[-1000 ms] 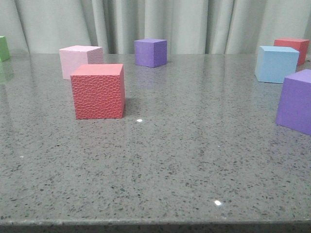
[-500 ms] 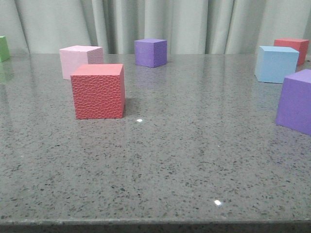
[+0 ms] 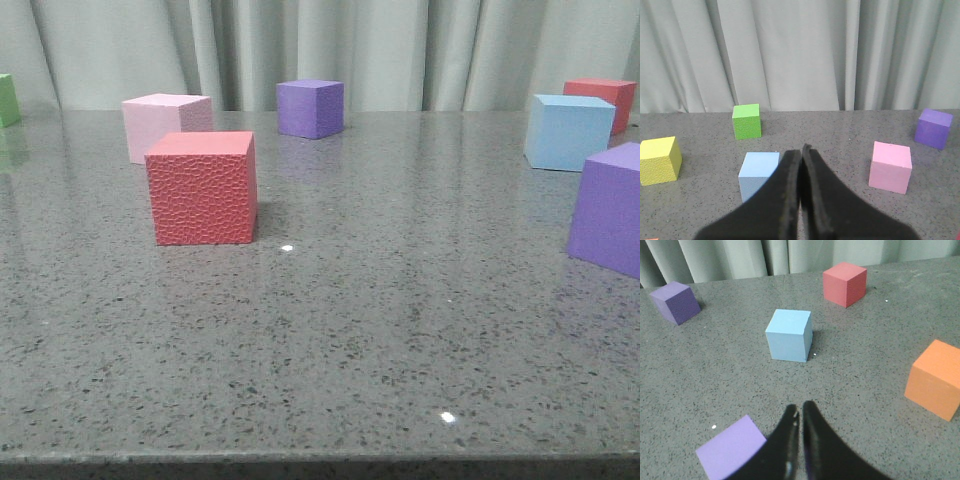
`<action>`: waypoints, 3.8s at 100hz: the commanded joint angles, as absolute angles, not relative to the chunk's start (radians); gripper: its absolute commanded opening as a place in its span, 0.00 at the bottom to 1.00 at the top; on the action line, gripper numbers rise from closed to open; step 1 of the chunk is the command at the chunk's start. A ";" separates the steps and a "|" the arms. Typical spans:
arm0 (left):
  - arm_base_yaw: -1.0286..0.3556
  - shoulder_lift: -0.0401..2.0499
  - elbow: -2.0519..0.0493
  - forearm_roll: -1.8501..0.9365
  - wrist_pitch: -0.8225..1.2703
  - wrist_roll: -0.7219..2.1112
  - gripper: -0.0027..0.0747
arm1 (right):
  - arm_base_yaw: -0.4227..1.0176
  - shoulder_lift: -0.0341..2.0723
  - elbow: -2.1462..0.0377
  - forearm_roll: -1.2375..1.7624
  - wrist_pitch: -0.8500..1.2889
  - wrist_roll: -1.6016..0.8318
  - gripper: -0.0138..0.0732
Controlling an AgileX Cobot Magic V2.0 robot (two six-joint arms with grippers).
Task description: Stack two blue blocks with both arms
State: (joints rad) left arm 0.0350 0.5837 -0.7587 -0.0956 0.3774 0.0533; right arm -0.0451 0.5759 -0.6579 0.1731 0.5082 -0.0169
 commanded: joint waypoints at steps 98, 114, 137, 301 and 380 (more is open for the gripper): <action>0.036 0.637 -0.821 -0.115 0.305 0.083 0.86 | -0.052 0.856 -0.991 0.206 0.581 -0.020 0.85; 0.036 0.637 -0.821 -0.117 0.309 0.083 0.86 | -0.052 1.003 -1.164 0.240 0.712 -0.020 0.85; 0.036 0.637 -0.821 -0.117 0.309 0.083 0.86 | -0.052 1.237 -1.416 0.241 0.887 0.007 0.85; 0.036 0.637 -0.821 -0.117 0.307 0.083 0.86 | 0.018 1.999 -2.008 0.123 1.195 0.276 0.85; 0.036 0.637 -0.821 -0.117 0.307 0.083 0.86 | 0.018 1.999 -2.008 0.124 1.209 0.266 0.68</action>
State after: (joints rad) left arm 0.0350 0.6324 -0.7868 -0.1072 0.3809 0.0863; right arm 0.0197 2.0577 -1.9769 0.1279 1.2119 0.2761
